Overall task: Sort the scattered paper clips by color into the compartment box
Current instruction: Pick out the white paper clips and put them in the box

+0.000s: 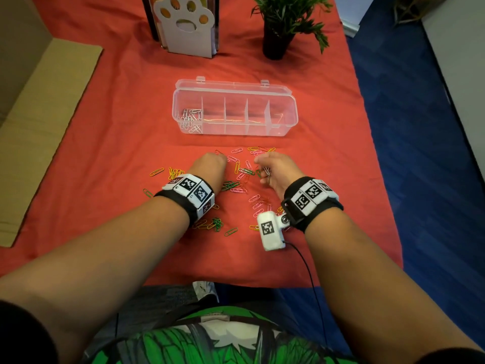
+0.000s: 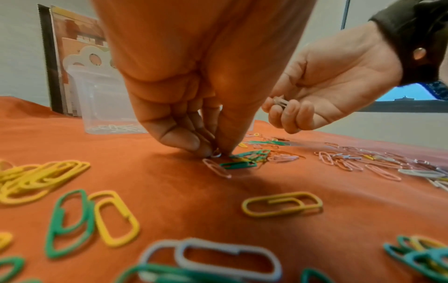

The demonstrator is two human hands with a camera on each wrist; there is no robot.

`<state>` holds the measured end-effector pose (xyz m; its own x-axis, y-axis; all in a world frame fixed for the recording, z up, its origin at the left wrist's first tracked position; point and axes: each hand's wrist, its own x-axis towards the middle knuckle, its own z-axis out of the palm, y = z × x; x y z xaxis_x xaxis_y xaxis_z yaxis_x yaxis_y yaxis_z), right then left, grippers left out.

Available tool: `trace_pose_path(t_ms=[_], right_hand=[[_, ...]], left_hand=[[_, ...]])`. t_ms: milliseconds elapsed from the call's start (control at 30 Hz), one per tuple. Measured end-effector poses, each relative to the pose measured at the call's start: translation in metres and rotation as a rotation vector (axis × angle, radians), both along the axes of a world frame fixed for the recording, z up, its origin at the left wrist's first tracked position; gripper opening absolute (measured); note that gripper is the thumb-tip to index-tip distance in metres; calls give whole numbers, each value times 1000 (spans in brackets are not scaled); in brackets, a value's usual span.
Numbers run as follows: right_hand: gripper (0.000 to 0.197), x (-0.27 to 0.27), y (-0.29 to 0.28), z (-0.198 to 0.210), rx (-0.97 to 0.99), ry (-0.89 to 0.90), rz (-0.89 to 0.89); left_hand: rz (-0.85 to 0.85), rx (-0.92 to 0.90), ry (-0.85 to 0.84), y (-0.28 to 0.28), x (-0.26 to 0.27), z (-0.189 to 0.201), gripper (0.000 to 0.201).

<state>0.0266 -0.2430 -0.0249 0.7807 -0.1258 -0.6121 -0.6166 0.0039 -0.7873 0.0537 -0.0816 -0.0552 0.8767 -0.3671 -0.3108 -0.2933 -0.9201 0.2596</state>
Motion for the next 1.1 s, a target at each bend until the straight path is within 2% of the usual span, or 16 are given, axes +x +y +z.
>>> trace_pose_path(t_ms=[67,133,233,300,367,433,467,500,533,600,667,733,833,933,1033,1100], right_hand=[[19,5,4,-2,-375,-46,310],[26,7,8,-9,-622,-84,514],[28,3,3,-15,-804,-136,520],[29,2,-8,-15,-853,-148,434],[28,2,-16,-15,-798,-134,352],[23,0,-20,-11,-582,-88,235],[23,-3,-20,-9,-470,-62,163],[23,-7,-22,-7,-363,-47,98],[24,-12,-23,-4,-277,-43,55],[28,-23,-28,1,-170,-54,14],[32,-34,-33,2,-160,-42,24],[27,-44,-38,4,-294,-19,82],[22,-60,-45,3,-557,25,229],[23,-77,-43,-2,-756,83,433],[9,-93,-36,-3,-885,8,654],[31,-104,-31,-8,-899,-51,745]], left_hand=[[-14,41,8,0,1,1,20],[-9,3,10,-1,2,4,21],[153,-206,68,-3,3,12,20],[309,-374,177,-8,4,20,16],[491,-617,389,-17,4,28,15],[695,-831,616,-27,5,39,21],[737,-853,670,-30,5,45,23],[721,-854,686,-33,6,46,24],[624,-796,646,-36,7,46,22],[346,-551,462,-40,8,39,13],[235,-375,236,-42,8,28,16],[148,-212,77,-45,8,20,29],[62,-50,-15,-51,9,11,35],[22,-18,11,-58,10,9,23],[32,-49,38,-62,7,10,20],[101,-151,76,-62,6,13,17]])
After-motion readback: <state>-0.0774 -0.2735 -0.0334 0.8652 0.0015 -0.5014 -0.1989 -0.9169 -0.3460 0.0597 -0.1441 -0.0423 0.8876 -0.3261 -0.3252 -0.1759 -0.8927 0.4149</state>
